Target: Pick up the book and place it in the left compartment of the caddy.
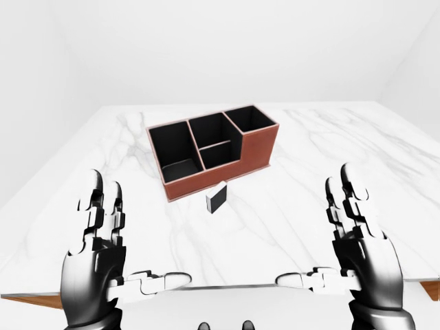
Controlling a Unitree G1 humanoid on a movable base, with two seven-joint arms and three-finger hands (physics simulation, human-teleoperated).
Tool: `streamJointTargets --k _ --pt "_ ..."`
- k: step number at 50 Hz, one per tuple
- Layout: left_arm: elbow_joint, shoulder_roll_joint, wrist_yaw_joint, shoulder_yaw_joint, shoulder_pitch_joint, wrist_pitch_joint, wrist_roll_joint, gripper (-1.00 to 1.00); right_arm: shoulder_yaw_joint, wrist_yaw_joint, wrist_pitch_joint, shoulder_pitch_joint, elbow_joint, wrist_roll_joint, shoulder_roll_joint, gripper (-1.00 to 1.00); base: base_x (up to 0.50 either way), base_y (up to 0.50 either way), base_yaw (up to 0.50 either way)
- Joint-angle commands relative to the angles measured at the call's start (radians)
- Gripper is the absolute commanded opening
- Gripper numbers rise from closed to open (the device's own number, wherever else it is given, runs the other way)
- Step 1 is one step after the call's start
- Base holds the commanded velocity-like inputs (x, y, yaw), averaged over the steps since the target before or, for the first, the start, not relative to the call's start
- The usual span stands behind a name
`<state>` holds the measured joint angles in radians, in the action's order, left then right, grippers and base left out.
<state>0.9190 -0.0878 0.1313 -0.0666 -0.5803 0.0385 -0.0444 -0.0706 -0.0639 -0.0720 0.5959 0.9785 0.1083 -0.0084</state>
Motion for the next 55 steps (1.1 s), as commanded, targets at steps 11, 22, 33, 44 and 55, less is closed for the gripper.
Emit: streamJointTargets --k 11,22,33,44,55 --pt "-0.005 0.011 -0.011 0.014 0.002 -0.001 0.013 1.00 -0.012 -0.002 0.028 0.008 -0.002 -0.029 -0.018 1.00 0.50 0.00 0.00" --pt "-0.009 0.015 -0.011 0.018 0.006 -0.017 0.009 1.00 -0.017 -0.001 0.025 0.007 -0.004 -0.030 -0.023 1.00 0.50 0.00 0.00" --pt "-0.012 0.023 -0.020 0.033 0.005 -0.016 0.022 1.00 -0.029 0.010 0.016 0.012 0.010 -0.014 -0.028 1.00 0.50 0.00 0.00" --pt "-0.018 0.038 -0.033 0.061 -0.012 -0.003 0.048 1.00 -0.024 0.022 0.080 0.036 0.001 -0.014 -0.033 1.00 0.50 0.00 0.00" --pt "0.021 0.099 -0.170 0.188 -0.036 -0.087 0.246 1.00 -0.032 0.019 0.117 0.029 -0.023 -0.007 -0.030 1.00 0.44 0.00 0.00"
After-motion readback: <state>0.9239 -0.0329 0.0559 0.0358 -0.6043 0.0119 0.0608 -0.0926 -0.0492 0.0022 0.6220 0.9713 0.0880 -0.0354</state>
